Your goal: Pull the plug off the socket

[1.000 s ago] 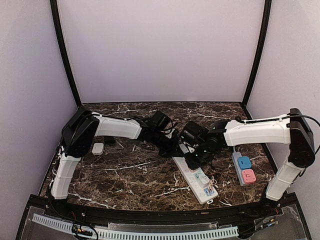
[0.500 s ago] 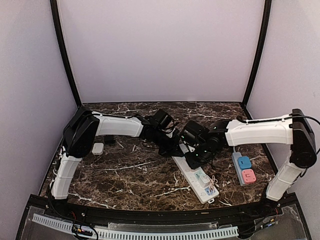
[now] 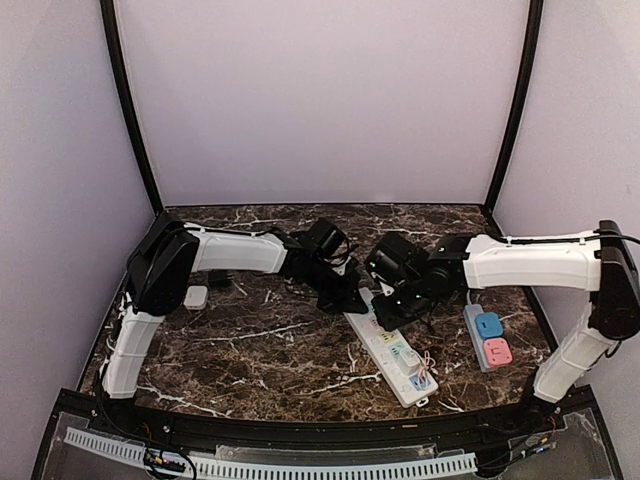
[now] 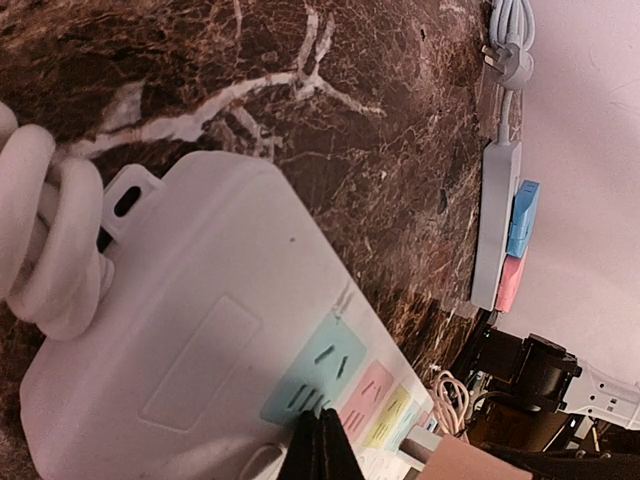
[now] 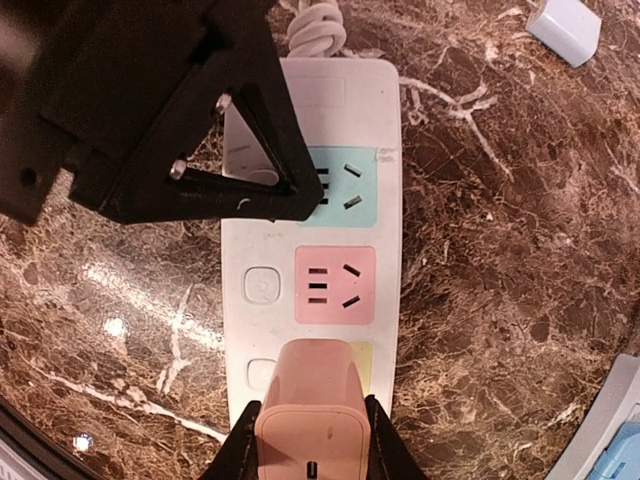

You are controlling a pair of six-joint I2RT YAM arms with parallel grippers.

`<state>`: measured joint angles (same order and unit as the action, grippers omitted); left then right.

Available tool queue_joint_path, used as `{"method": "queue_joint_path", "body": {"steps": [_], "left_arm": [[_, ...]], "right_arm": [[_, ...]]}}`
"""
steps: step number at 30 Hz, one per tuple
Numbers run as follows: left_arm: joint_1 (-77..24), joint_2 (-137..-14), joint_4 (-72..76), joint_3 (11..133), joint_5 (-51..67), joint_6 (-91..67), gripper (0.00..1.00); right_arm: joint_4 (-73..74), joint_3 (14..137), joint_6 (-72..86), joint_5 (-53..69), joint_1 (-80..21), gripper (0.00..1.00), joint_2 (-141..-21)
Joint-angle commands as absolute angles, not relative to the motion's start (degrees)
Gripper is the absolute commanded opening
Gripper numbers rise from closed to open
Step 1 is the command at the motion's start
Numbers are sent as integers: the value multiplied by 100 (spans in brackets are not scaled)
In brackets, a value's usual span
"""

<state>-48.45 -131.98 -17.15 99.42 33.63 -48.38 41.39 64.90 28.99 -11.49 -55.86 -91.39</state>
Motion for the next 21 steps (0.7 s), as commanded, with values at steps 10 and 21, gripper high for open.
{"method": "queue_joint_path", "body": {"steps": [10,21], "left_arm": [[-4869,-13366,-2809,10565,2896,-4380,0],[-4866,-12838,-3083,11189,2795,-4024,3]], "right_arm": [[3596,6726,2609,-899,-4376,9,-8552],[2682,7339,2427,231,-2608,9,-9124]]}}
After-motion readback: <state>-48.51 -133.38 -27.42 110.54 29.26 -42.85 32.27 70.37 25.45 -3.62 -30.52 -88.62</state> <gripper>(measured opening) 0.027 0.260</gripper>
